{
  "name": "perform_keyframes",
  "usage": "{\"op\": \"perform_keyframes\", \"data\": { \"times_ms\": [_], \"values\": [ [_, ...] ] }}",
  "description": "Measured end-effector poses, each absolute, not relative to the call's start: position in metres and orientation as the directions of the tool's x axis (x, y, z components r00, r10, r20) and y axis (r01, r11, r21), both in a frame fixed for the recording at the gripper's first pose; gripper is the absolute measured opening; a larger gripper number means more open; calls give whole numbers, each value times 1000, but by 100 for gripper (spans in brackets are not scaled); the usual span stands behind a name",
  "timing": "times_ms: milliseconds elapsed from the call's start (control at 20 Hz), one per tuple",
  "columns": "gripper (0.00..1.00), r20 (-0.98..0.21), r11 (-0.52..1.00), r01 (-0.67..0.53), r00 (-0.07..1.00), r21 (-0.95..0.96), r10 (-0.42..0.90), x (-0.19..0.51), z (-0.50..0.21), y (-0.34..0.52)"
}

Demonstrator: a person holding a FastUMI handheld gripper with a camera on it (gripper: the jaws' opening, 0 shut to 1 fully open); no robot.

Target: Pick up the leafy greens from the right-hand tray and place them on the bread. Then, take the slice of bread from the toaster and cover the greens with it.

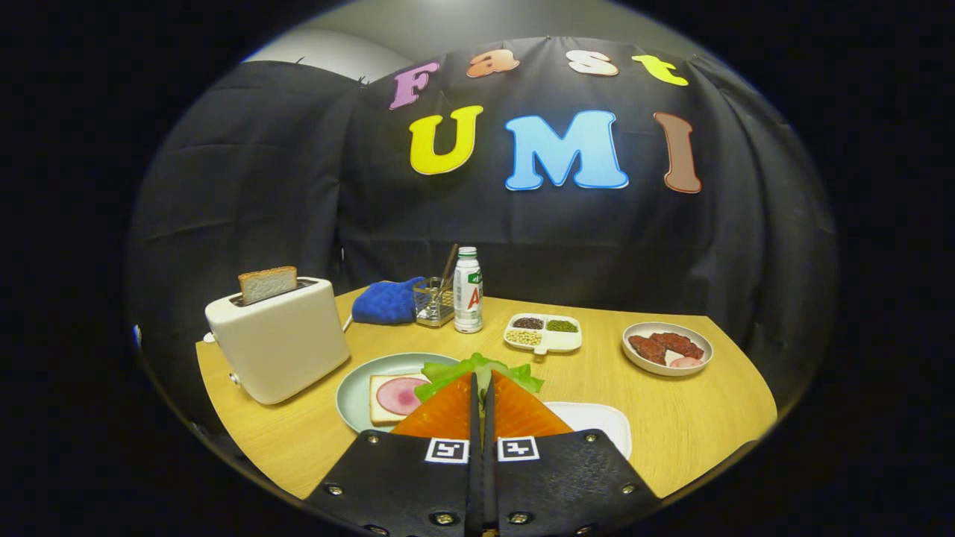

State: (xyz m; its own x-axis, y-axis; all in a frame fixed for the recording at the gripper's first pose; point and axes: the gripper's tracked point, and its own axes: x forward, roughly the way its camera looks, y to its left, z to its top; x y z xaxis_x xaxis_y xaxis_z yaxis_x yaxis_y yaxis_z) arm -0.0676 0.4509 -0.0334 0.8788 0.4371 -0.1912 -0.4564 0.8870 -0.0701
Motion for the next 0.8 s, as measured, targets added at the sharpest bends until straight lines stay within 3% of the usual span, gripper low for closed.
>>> {"op": "perform_keyframes", "data": {
  "times_ms": [250, 800],
  "values": [
    [0, -214, 848, -528, 834, -43, 509, -61, -47, 499],
    [0, -314, 839, -542, 806, -51, 502, -46, -109, 542]
  ]
}}
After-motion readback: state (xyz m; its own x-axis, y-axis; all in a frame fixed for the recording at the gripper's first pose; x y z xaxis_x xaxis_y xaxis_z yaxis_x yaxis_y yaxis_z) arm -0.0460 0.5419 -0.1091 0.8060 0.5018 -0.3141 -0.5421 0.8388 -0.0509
